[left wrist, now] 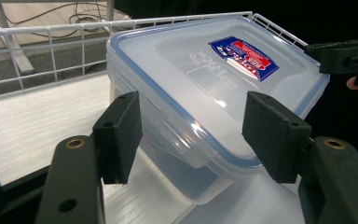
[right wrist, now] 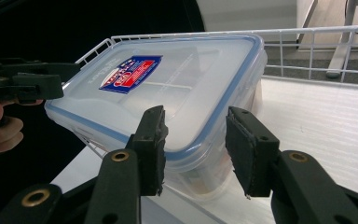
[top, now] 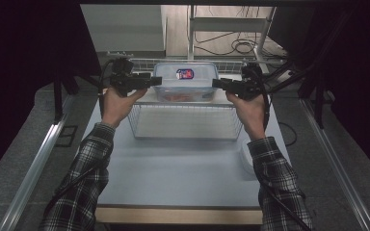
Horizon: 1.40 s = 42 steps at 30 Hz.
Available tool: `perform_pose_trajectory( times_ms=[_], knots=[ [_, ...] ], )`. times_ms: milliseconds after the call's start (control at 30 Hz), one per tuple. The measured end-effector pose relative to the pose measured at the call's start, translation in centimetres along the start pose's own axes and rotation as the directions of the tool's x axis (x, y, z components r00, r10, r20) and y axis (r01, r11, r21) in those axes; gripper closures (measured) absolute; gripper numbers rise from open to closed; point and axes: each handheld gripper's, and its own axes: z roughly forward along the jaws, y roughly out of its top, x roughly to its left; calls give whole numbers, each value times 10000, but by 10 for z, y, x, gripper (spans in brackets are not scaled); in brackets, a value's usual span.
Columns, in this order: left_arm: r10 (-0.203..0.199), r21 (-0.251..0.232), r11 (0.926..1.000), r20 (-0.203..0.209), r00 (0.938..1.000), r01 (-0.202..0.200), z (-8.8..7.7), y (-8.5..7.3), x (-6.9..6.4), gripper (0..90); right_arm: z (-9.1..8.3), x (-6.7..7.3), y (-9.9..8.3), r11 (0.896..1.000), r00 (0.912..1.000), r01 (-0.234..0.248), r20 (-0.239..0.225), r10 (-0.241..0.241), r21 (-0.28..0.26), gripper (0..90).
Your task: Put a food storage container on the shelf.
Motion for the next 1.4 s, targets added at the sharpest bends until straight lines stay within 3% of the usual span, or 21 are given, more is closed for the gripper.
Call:
perform_pose_trajectory(
  times_ms=[67,100,133,200,333,533,633,867,1100,1167,1300,1400],
  knots=[
    [336,-26,9994,-417,9986,-338,-2,1,-5,379,0,0,0,10000,10000,-22,26,23,-44,556],
    [766,-15,9970,-859,9934,-770,-5,1,-10,395,0,0,0,10000,10000,-12,45,12,-57,555],
    [988,-38,9950,-986,9902,-997,-7,1,-14,410,-1,0,0,10000,9999,45,117,-44,-79,555],
    [964,-296,9946,-795,9922,-990,-14,-1,-18,417,-3,1,-1,9998,9998,159,107,-157,-151,557],
    [1186,-711,9901,-427,9920,-1214,-30,-16,-27,557,-13,4,-4,9983,9989,468,34,-467,-352,614],
    [1212,-333,9923,503,9914,-1196,-27,-45,-29,750,-20,13,-22,9928,9932,1165,35,-1164,-296,811],
    [1334,6,9910,413,9902,-1335,-17,-49,-28,776,-15,14,-32,9909,9907,1346,-178,-1346,-1,841],
    [1103,300,9934,105,9938,-1105,-5,-46,-22,775,-3,15,-35,9883,9885,1510,-130,-1508,190,845],
    [979,248,9948,233,9949,-985,-5,-47,-19,741,1,10,-35,9913,9916,1295,-40,-1295,238,845],
    [1160,236,9929,298,9928,-1167,-8,-50,-23,716,-1,10,-37,9913,9915,1296,-86,-1295,205,838],
    [1410,113,9899,257,9897,-1413,-14,-57,-32,582,-10,11,-43,9912,9911,1321,-191,-1321,10,772],
    [1498,163,9886,65,9887,-1499,-17,-64,-40,427,-16,15,-48,9881,9877,1540,-284,-1541,-27,684]
  ],
)
